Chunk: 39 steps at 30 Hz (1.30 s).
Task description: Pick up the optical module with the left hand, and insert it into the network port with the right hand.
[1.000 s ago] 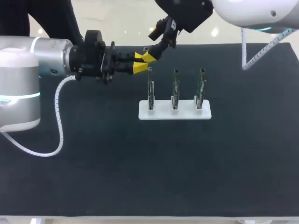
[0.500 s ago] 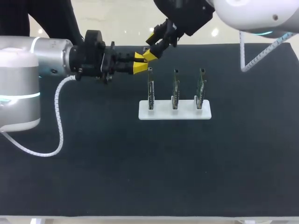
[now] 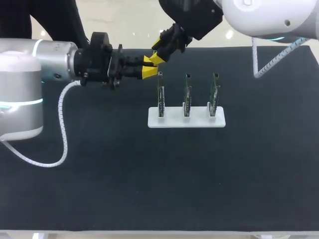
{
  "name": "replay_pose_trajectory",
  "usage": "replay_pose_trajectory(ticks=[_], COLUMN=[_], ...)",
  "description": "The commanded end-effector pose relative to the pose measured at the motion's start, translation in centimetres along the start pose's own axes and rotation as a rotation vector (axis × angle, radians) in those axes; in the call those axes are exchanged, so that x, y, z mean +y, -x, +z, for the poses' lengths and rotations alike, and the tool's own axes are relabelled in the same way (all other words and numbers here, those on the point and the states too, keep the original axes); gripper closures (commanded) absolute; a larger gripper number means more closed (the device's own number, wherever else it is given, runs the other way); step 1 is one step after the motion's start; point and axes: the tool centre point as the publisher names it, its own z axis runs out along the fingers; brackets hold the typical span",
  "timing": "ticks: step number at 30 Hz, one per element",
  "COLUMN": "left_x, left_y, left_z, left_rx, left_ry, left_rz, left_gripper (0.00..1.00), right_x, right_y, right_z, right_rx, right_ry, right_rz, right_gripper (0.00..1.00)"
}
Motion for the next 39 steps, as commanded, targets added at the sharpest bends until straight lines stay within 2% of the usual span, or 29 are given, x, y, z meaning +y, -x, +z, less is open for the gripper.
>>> replay_pose_trajectory(ticks=[1, 2, 8, 9, 10, 12, 13, 14, 15, 16, 26, 34, 39], left_x=[0.1, 0.1, 0.1, 0.1, 0.1, 0.1, 0.1, 0.1, 0.1, 0.1, 0.1, 1.5, 2.2], left_y=[0.0, 0.0, 0.0, 0.0, 0.0, 0.0, 0.0, 0.0, 0.0, 0.0, 0.0, 0.2, -0.2], left_z=[0.0, 0.0, 0.0, 0.0, 0.0, 0.0, 0.0, 0.0, 0.0, 0.0, 0.0, -1.7, -4.4], left_rx=[0.001, 0.001, 0.001, 0.001, 0.001, 0.001, 0.001, 0.001, 0.001, 0.001, 0.001, 0.104, 0.201], left_ry=[-0.001, -0.001, -0.001, -0.001, -0.001, -0.001, -0.001, -0.001, -0.001, -0.001, -0.001, 0.099, 0.058], left_rz=[0.0, 0.0, 0.0, 0.0, 0.0, 0.0, 0.0, 0.0, 0.0, 0.0, 0.0, 0.019, 0.012], left_gripper=[1.0, 1.0, 1.0, 0.8, 0.77, 0.9, 0.87, 0.79, 0.52, 0.0, 0.0, 0.0, 0.0], right_x=[0.2, 0.2, 0.2, 0.2, 0.2, 0.2, 0.2, 0.2, 0.2, 0.1, -0.3, -0.6, -0.9], right_y=[-0.1, -0.1, -0.1, -0.2, -0.2, -0.2, -0.2, -0.2, -0.2, -0.2, -0.5, -0.7, -1.0], right_z=[0.2, 0.2, 0.3, 0.3, 0.3, 0.3, 0.3, 0.3, 0.3, 0.3, 0.3, 0.3, 0.3], right_rx=[0.001, 0.004, 0.009, 0.009, 0.009, 0.011, 0.011, 0.012, 0.013, 0.014, 0.017, 0.022, 0.022], right_ry=[-0.007, -0.009, -0.009, -0.008, -0.008, -0.007, -0.007, -0.007, -0.006, -0.006, -0.003, -0.002, 0.0], right_rz=[-0.001, 0.0, -0.002, -0.002, -0.002, -0.003, -0.003, -0.004, -0.005, -0.006, -0.015, -0.019, -0.023], right_gripper=[0.78, 1.0, 1.0, 1.0, 1.0, 1.0, 1.0, 1.0, 1.0, 1.0, 1.0, 1.0, 1.0])
